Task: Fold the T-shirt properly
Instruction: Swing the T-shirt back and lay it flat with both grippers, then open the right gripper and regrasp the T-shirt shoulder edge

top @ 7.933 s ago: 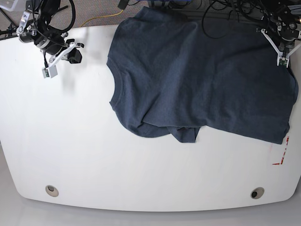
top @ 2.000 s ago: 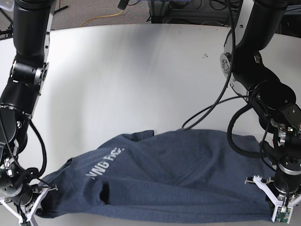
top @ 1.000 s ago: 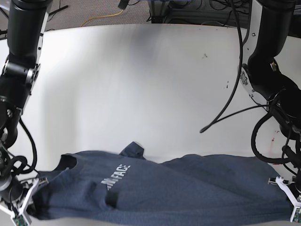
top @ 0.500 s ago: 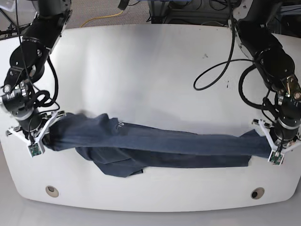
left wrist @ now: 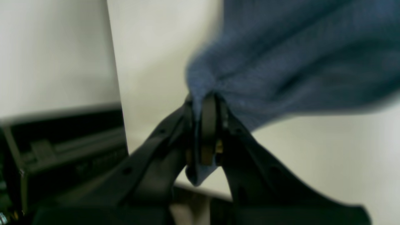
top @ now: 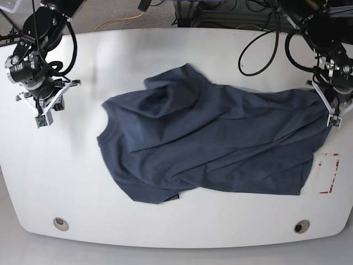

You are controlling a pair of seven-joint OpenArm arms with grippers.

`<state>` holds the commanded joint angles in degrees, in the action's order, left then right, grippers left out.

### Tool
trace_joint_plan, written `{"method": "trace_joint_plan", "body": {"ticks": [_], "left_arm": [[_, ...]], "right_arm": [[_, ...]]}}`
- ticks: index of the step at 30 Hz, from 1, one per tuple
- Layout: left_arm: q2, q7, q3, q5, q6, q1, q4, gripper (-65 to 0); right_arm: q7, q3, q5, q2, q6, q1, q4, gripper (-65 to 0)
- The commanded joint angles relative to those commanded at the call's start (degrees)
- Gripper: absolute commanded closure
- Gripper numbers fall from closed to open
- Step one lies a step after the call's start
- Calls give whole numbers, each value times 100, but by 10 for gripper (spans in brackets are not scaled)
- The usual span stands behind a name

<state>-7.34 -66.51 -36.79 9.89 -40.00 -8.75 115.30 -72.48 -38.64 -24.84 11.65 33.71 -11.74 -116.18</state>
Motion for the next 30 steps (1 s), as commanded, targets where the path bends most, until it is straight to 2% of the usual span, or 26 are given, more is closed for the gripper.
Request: {"method": "trace_joint_plan", "body": {"ticks": [3,7,8,11,14,17,18,27,30], "left_arm": [[26,18,-18,-26,0,-431,0,0],[316,114,-167,-26,0,-747,0,0],[378,202,-211,-18,0,-809,0,0],[440,484,-255,-9,0,-932,0,0],[413,501,-281,-9,0,-976,0,0],[369,501,-281,-9,0,-976,-9,0],[325,501,-281,-9,0,-976,-9,0],[237,501,-290,-9,0,-976,-9,0],[237,501,-281,-9,0,-976,-9,0]], "right_arm": [[18,-88,-167,-123,53,-334,0,0],[35,-62,-686,-343,53,-738,18,0],[18,-53,-835,-448,53,-826,18,-22],[0,-35,-1398,-730,44,-1037,26,-173],[0,158,-1855,-932,18,-1231,26,-403],[0,334,-2075,-976,18,-1266,62,-542],[0,378,-2154,-1029,18,-1266,114,-561],[-141,598,-3209,-1169,-9,-1020,747,-517],[-167,607,-3191,-1389,-220,-905,1152,-520]]}}
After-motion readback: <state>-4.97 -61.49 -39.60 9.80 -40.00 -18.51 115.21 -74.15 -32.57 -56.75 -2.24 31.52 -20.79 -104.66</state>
